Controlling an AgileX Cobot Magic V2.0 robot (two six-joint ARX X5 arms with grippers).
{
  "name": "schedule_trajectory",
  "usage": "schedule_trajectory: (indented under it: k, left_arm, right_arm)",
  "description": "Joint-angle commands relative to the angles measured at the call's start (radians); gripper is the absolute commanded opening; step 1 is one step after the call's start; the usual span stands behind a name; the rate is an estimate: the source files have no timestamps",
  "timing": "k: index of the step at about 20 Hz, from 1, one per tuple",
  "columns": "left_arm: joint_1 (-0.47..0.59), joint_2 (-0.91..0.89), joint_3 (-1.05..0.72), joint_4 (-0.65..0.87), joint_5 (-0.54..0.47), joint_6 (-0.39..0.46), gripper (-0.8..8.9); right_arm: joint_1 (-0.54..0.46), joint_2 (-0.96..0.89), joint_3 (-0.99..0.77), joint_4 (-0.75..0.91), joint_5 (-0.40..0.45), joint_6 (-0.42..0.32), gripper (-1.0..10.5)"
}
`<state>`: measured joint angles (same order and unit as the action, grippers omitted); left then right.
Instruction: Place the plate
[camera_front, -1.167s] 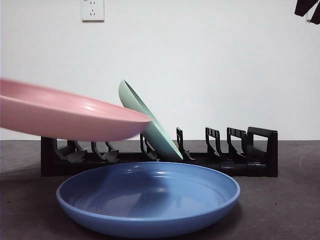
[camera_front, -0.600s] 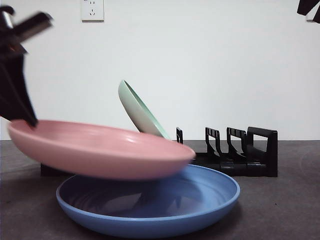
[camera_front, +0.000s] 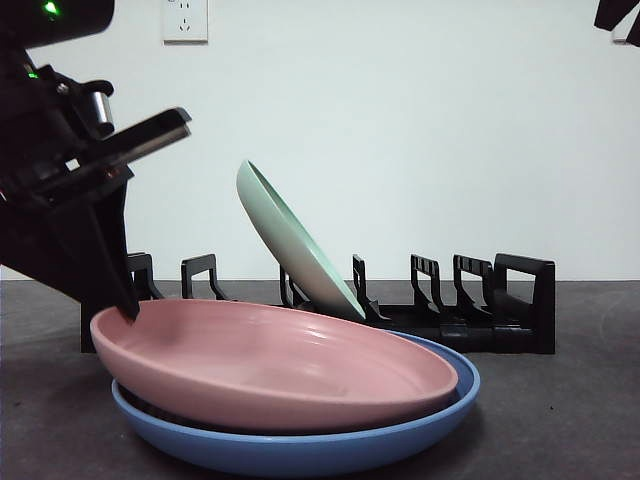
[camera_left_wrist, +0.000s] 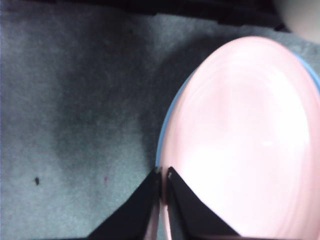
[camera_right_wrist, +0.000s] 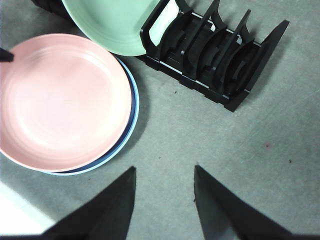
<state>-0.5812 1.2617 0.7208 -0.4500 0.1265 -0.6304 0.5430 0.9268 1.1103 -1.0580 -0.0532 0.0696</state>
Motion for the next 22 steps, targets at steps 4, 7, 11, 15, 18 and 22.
schedule_trajectory:
  k: [4,7,11,15,18,22]
  left_arm:
    - [-0.01,0.014,0.007,0.013,-0.006,-0.011,3.57]
    - [0.002,-0.06,0.033,-0.065,-0.006,0.039,4.07]
    - [0.087,-0.318,0.094,-0.141,-0.007,0.231,4.04]
    - [0.258,-0.591,0.093,-0.313,-0.026,0.38,4.05]
    - [0.36,-0.761,0.093,-0.476,-0.026,0.425,4.05]
    - [0.406,-0.872,0.093,-0.575,-0.041,0.423,4.05]
  right_arm:
    - [0.006,0.005,0.018,0.009,-0.002,0.024,1.8]
    - [0.006,0.005,0.018,0.009,-0.002,0.024,1.8]
    - [0.006,0.005,0.018,0.01,-0.002,0.024,1.8]
    - [0.006,0.016,0.018,0.021,-0.012,0.042,1.8]
    - [0.006,0.069,0.018,0.092,-0.086,0.072,1.8]
    - [0.007,0.233,0.047,0.258,-0.277,0.142,1.9]
